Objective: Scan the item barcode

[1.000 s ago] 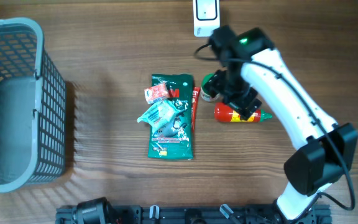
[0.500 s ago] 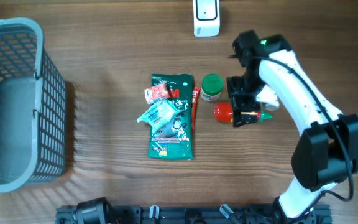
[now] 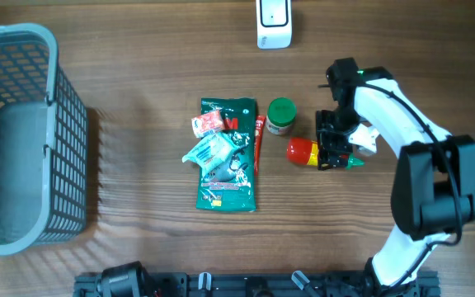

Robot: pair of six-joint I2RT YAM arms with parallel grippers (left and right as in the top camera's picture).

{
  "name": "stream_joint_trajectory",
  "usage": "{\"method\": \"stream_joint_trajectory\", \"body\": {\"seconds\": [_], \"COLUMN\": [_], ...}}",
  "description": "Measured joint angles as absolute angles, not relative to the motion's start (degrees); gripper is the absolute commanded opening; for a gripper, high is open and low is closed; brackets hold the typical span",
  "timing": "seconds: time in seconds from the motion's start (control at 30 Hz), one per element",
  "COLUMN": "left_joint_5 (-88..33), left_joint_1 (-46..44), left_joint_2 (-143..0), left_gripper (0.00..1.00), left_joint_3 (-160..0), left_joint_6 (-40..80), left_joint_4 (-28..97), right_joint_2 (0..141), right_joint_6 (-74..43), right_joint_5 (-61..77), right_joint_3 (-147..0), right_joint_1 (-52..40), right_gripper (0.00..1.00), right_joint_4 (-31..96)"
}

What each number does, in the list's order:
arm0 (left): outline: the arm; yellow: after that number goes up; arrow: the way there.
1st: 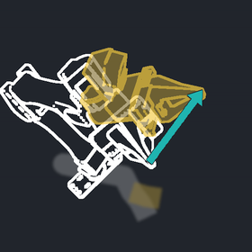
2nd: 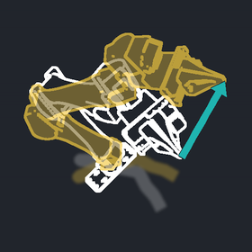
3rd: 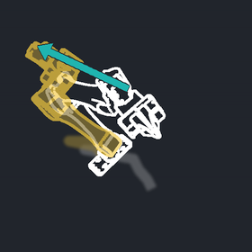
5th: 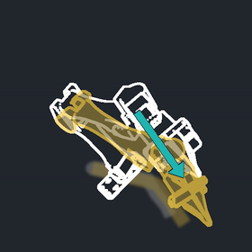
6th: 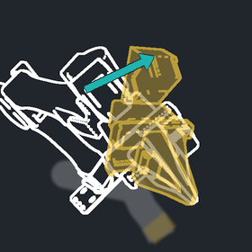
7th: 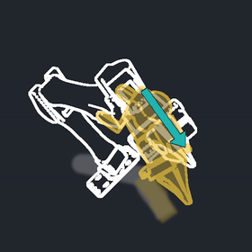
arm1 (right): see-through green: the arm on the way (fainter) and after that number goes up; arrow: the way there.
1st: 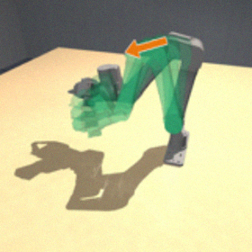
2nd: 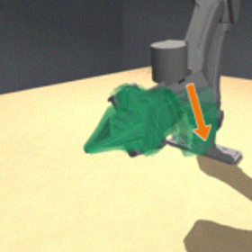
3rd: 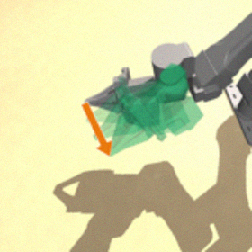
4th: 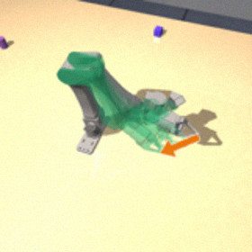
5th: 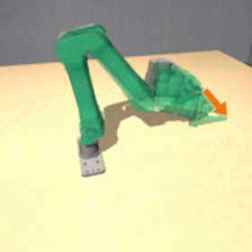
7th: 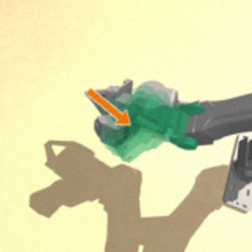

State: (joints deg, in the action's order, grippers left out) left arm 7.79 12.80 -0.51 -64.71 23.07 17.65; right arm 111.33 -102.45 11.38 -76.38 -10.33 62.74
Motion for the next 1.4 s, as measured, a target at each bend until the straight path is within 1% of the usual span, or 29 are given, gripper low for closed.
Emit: {"method": "stream_joint_trajectory", "body": {"seconds": [0.07,0.1,0.2,0.57,0.73,0.8,0.9,1.03,1.1,1.17,1.23,1.33,1.4], "left_joint_5": [7.79,7.79,7.79,7.79,7.79,7.79,7.79,7.79,7.79,7.79,7.79,7.79,7.79], "left_joint_1": [12.8,12.8,12.8,12.8,12.8,12.8,12.8,12.8,12.8,12.8,12.8,12.8,12.8], "left_joint_2": [-0.54,-0.51,-0.51,-0.54,-0.54,-0.51,-0.51,-0.51,-0.51,-0.51,-0.54,-0.51,-0.51], "left_gripper": [1.0,1.0,1.0,1.0,1.0,1.0,1.0,1.0,1.0,1.0,1.0,1.0,1.0], "left_joint_3": [-64.71,-64.71,-64.71,-64.71,-64.71,-64.71,-64.71,-64.71,-64.71,-64.71,-64.71,-64.71,-64.71], "left_joint_6": [23.07,23.07,23.07,26.61,27.35,27.35,27.38,27.38,27.38,27.4,27.38,27.4,27.4], "left_joint_4": [17.65,17.65,17.78,17.91,18.41,18.48,18.48,18.83,19.42,19.75,19.75,19.84,20.25], "right_joint_2": [112.81,113.71,115.74,116.6,116.81,116.9,117.05,117.3,117.58,117.67,117.67,117.82,117.93], "right_joint_6": [-101.38,-100.95,-99.31,-91.11,-82.3,-76.6,-66.04,-52.49,-48.27,-45.52,-43.72,-42.15,-41.67], "right_joint_5": [11.14,10.94,10.7,9.65,9.39,9.43,9.65,8.82,6.83,4.51,2.35,-0.01,-0.8], "right_joint_3": [-76.36,-76.36,-76.31,-76.79,-76.9,-76.9,-76.9,-76.9,-76.9,-76.9,-76.9,-76.9,-76.93], "right_joint_1": [-10.33,-10.35,-10.35,-10.28,-10.28,-10.28,-10.31,-10.31,-10.35,-10.35,-10.35,-10.35,-10.35], "right_gripper": [0.88,0.85,0.79,0.59,0.53,0.52,0.47,0.47,0.48,0.56,0.56,0.61,0.69], "right_joint_4": [62.33,62.28,62.37,62.04,62.08,62.08,62.13,63.77,65.87,67.18,68.18,70.59,72.64]}}
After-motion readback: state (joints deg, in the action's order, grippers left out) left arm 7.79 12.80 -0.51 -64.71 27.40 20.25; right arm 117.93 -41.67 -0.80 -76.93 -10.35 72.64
